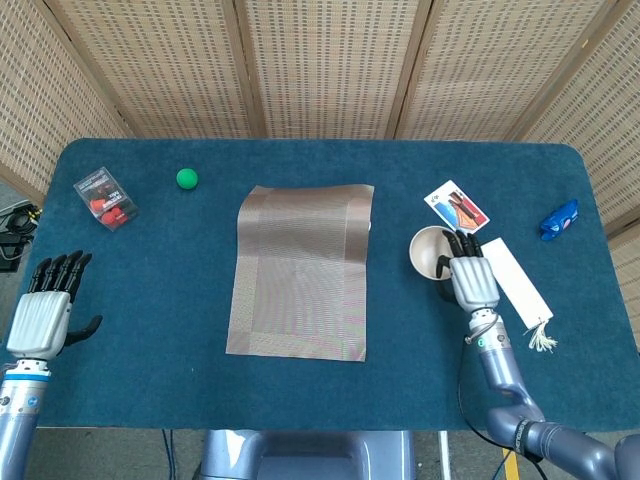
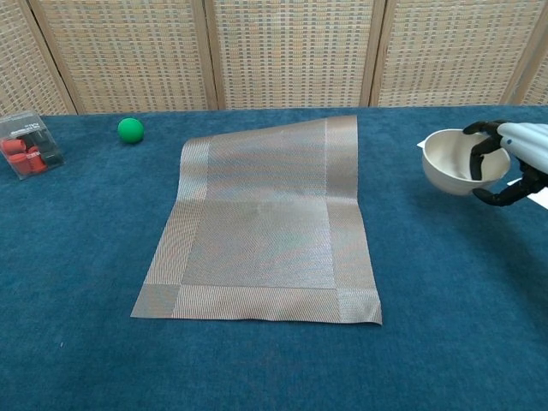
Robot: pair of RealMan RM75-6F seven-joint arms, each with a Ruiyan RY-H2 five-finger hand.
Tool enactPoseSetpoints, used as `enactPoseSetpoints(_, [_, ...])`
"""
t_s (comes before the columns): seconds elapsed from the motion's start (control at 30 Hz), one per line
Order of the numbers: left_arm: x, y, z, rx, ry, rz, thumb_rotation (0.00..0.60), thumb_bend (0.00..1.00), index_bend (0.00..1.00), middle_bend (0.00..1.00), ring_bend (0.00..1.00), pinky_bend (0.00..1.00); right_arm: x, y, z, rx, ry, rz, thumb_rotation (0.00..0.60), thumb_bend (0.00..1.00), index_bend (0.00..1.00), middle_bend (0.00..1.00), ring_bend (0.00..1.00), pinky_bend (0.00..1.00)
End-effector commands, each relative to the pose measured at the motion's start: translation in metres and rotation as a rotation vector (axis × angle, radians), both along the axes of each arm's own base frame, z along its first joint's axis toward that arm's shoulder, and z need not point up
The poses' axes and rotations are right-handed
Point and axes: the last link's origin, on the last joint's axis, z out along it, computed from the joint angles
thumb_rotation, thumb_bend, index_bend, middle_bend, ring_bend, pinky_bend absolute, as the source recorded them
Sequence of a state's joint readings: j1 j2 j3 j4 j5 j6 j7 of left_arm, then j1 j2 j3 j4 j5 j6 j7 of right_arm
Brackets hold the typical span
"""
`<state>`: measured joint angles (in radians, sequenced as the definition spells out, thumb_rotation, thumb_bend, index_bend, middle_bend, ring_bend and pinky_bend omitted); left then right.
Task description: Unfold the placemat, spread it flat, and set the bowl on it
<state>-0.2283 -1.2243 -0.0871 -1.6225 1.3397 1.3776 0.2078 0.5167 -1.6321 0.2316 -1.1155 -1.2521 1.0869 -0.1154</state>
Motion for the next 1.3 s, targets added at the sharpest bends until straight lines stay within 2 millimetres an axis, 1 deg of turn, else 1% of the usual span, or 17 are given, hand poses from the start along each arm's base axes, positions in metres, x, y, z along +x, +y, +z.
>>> enactPoseSetpoints(0.03, [0.0,0.0,0.0,0.0,0.0,0.0,0.6,0.27,0.0,0.0,0.0,0.0,-0.012,-0.007,0.013,-0.025,0.025,-0.037,0.6,0.58,0.67,0.14,0.0,0.11])
enactPoseSetpoints(0.1, [0.001,0.0,-0.001,-0.002,0.002,0.0,0.6,0.27,0.0,0.0,0.0,0.0,-0.019,-0.011,0.02,-0.036,0.038,-0.064,0.6,0.58,0.66,0.14,0.0,0.11])
enactPoseSetpoints(0.13, [0.001,0.0,-0.001,-0.005,0.004,-0.001,0.6,0.27,0.0,0.0,0.0,0.0,-0.027,-0.015,0.027,-0.053,0.049,-0.089,0.6,0.58,0.66,0.14,0.0,0.11])
enactPoseSetpoints(0.2, [0.001,0.0,-0.002,-0.008,0.007,-0.002,0.6,0.27,0.0,0.0,0.0,0.0,-0.033,-0.018,0.032,-0.061,0.051,-0.115,0.6,0.58,0.66,0.14,0.0,0.11])
enactPoseSetpoints(0.27, [0.002,0.0,-0.003,-0.009,0.008,-0.003,0.6,0.27,0.0,0.0,0.0,0.0,-0.045,-0.022,0.04,-0.073,0.057,-0.157,0.6,0.57,0.66,0.14,0.0,0.11])
enactPoseSetpoints(0.33, [0.002,0.0,-0.003,-0.01,0.008,-0.003,0.6,0.27,0.0,0.0,0.0,0.0,-0.048,-0.024,0.042,-0.075,0.06,-0.169,0.6,0.57,0.66,0.14,0.0,0.11])
enactPoseSetpoints(0.43, [0.002,-0.001,-0.004,-0.012,0.011,-0.003,0.6,0.27,0.0,0.0,0.0,0.0,-0.06,-0.025,0.045,-0.076,0.065,-0.21,0.6,0.55,0.65,0.14,0.0,0.1])
enactPoseSetpoints(0.63, [0.003,-0.001,-0.006,-0.019,0.016,-0.005,0.6,0.27,0.0,0.0,0.0,0.0,-0.076,-0.026,0.045,-0.041,0.122,-0.271,0.6,0.52,0.63,0.11,0.0,0.06])
enactPoseSetpoints(0.83, [0.003,-0.002,-0.006,-0.02,0.015,-0.007,0.6,0.27,0.0,0.0,0.0,0.0,-0.075,-0.024,0.045,-0.037,0.13,-0.274,0.6,0.46,0.57,0.07,0.0,0.03])
enactPoseSetpoints(0.87, [0.004,-0.002,-0.006,-0.02,0.014,-0.008,0.6,0.27,0.0,0.0,0.0,0.0,-0.075,-0.024,0.045,-0.038,0.135,-0.271,0.6,0.44,0.55,0.06,0.0,0.02])
enactPoseSetpoints(0.93, [0.004,-0.003,-0.006,-0.019,0.014,-0.01,0.6,0.27,0.0,0.0,0.0,0.0,-0.075,-0.023,0.046,-0.041,0.15,-0.266,0.6,0.39,0.47,0.03,0.0,0.0])
enactPoseSetpoints(0.97, [0.004,-0.003,-0.005,-0.019,0.012,-0.01,0.6,0.27,0.0,0.0,0.0,0.0,-0.075,-0.022,0.047,-0.044,0.159,-0.265,0.6,0.36,0.41,0.01,0.0,0.0])
enactPoseSetpoints(1.0, [0.004,-0.003,-0.005,-0.018,0.011,-0.01,0.6,0.27,0.0,0.0,0.0,0.0,-0.075,-0.021,0.047,-0.045,0.164,-0.264,0.6,0.33,0.34,0.0,0.0,0.0])
enactPoseSetpoints(1.07, [0.004,-0.003,-0.004,-0.016,0.008,-0.01,0.6,0.27,0.0,0.0,0.0,0.0,-0.075,-0.019,0.048,-0.045,0.176,-0.267,0.6,0.28,0.26,0.0,0.0,0.0])
enactPoseSetpoints(1.17, [0.004,-0.003,-0.003,-0.014,0.006,-0.011,0.6,0.27,0.0,0.0,0.0,0.0,-0.072,-0.015,0.051,-0.051,0.179,-0.259,0.6,0.25,0.19,0.0,0.0,0.0])
enactPoseSetpoints(1.23, [0.005,-0.003,-0.003,-0.012,0.003,-0.013,0.6,0.27,0.0,0.0,0.0,0.0,-0.065,-0.009,0.053,-0.068,0.171,-0.238,0.6,0.23,0.17,0.0,0.0,0.0])
enactPoseSetpoints(1.3, [0.005,-0.004,-0.002,-0.01,0.001,-0.015,0.6,0.27,0.0,0.0,0.0,0.0,-0.048,0.003,0.055,-0.088,0.145,-0.167,0.6,0.21,0.16,0.0,0.0,0.0])
